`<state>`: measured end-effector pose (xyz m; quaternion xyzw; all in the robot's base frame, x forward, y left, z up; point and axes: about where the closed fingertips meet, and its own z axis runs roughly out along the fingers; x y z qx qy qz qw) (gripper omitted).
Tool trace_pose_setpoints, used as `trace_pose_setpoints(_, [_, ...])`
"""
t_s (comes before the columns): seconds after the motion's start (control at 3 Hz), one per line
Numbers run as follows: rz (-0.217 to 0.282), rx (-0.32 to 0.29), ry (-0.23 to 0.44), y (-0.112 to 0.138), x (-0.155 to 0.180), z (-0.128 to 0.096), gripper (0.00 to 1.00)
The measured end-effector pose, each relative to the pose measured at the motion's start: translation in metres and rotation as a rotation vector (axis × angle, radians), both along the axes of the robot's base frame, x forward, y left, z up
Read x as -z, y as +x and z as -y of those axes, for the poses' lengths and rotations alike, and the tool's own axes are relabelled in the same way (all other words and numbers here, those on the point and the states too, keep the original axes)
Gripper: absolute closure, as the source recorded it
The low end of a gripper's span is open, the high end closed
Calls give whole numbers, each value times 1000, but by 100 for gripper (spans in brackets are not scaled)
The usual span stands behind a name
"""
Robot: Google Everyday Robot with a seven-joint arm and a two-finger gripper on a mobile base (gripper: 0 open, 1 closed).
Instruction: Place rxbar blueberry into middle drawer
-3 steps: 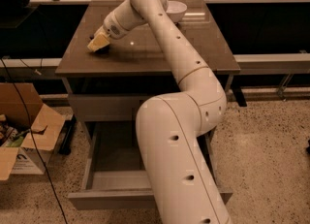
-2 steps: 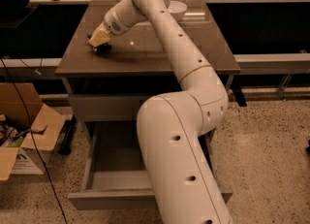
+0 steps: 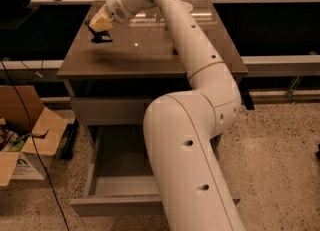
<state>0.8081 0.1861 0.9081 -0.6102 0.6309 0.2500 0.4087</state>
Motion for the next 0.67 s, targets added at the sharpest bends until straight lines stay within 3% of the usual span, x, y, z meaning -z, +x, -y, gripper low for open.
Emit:
trace_pose_setpoints(0.33, [4,-14,-5,-12,-15,12,100])
trace_pose_setpoints(0.67, [-6,-89,-23,-39,-23,34,100])
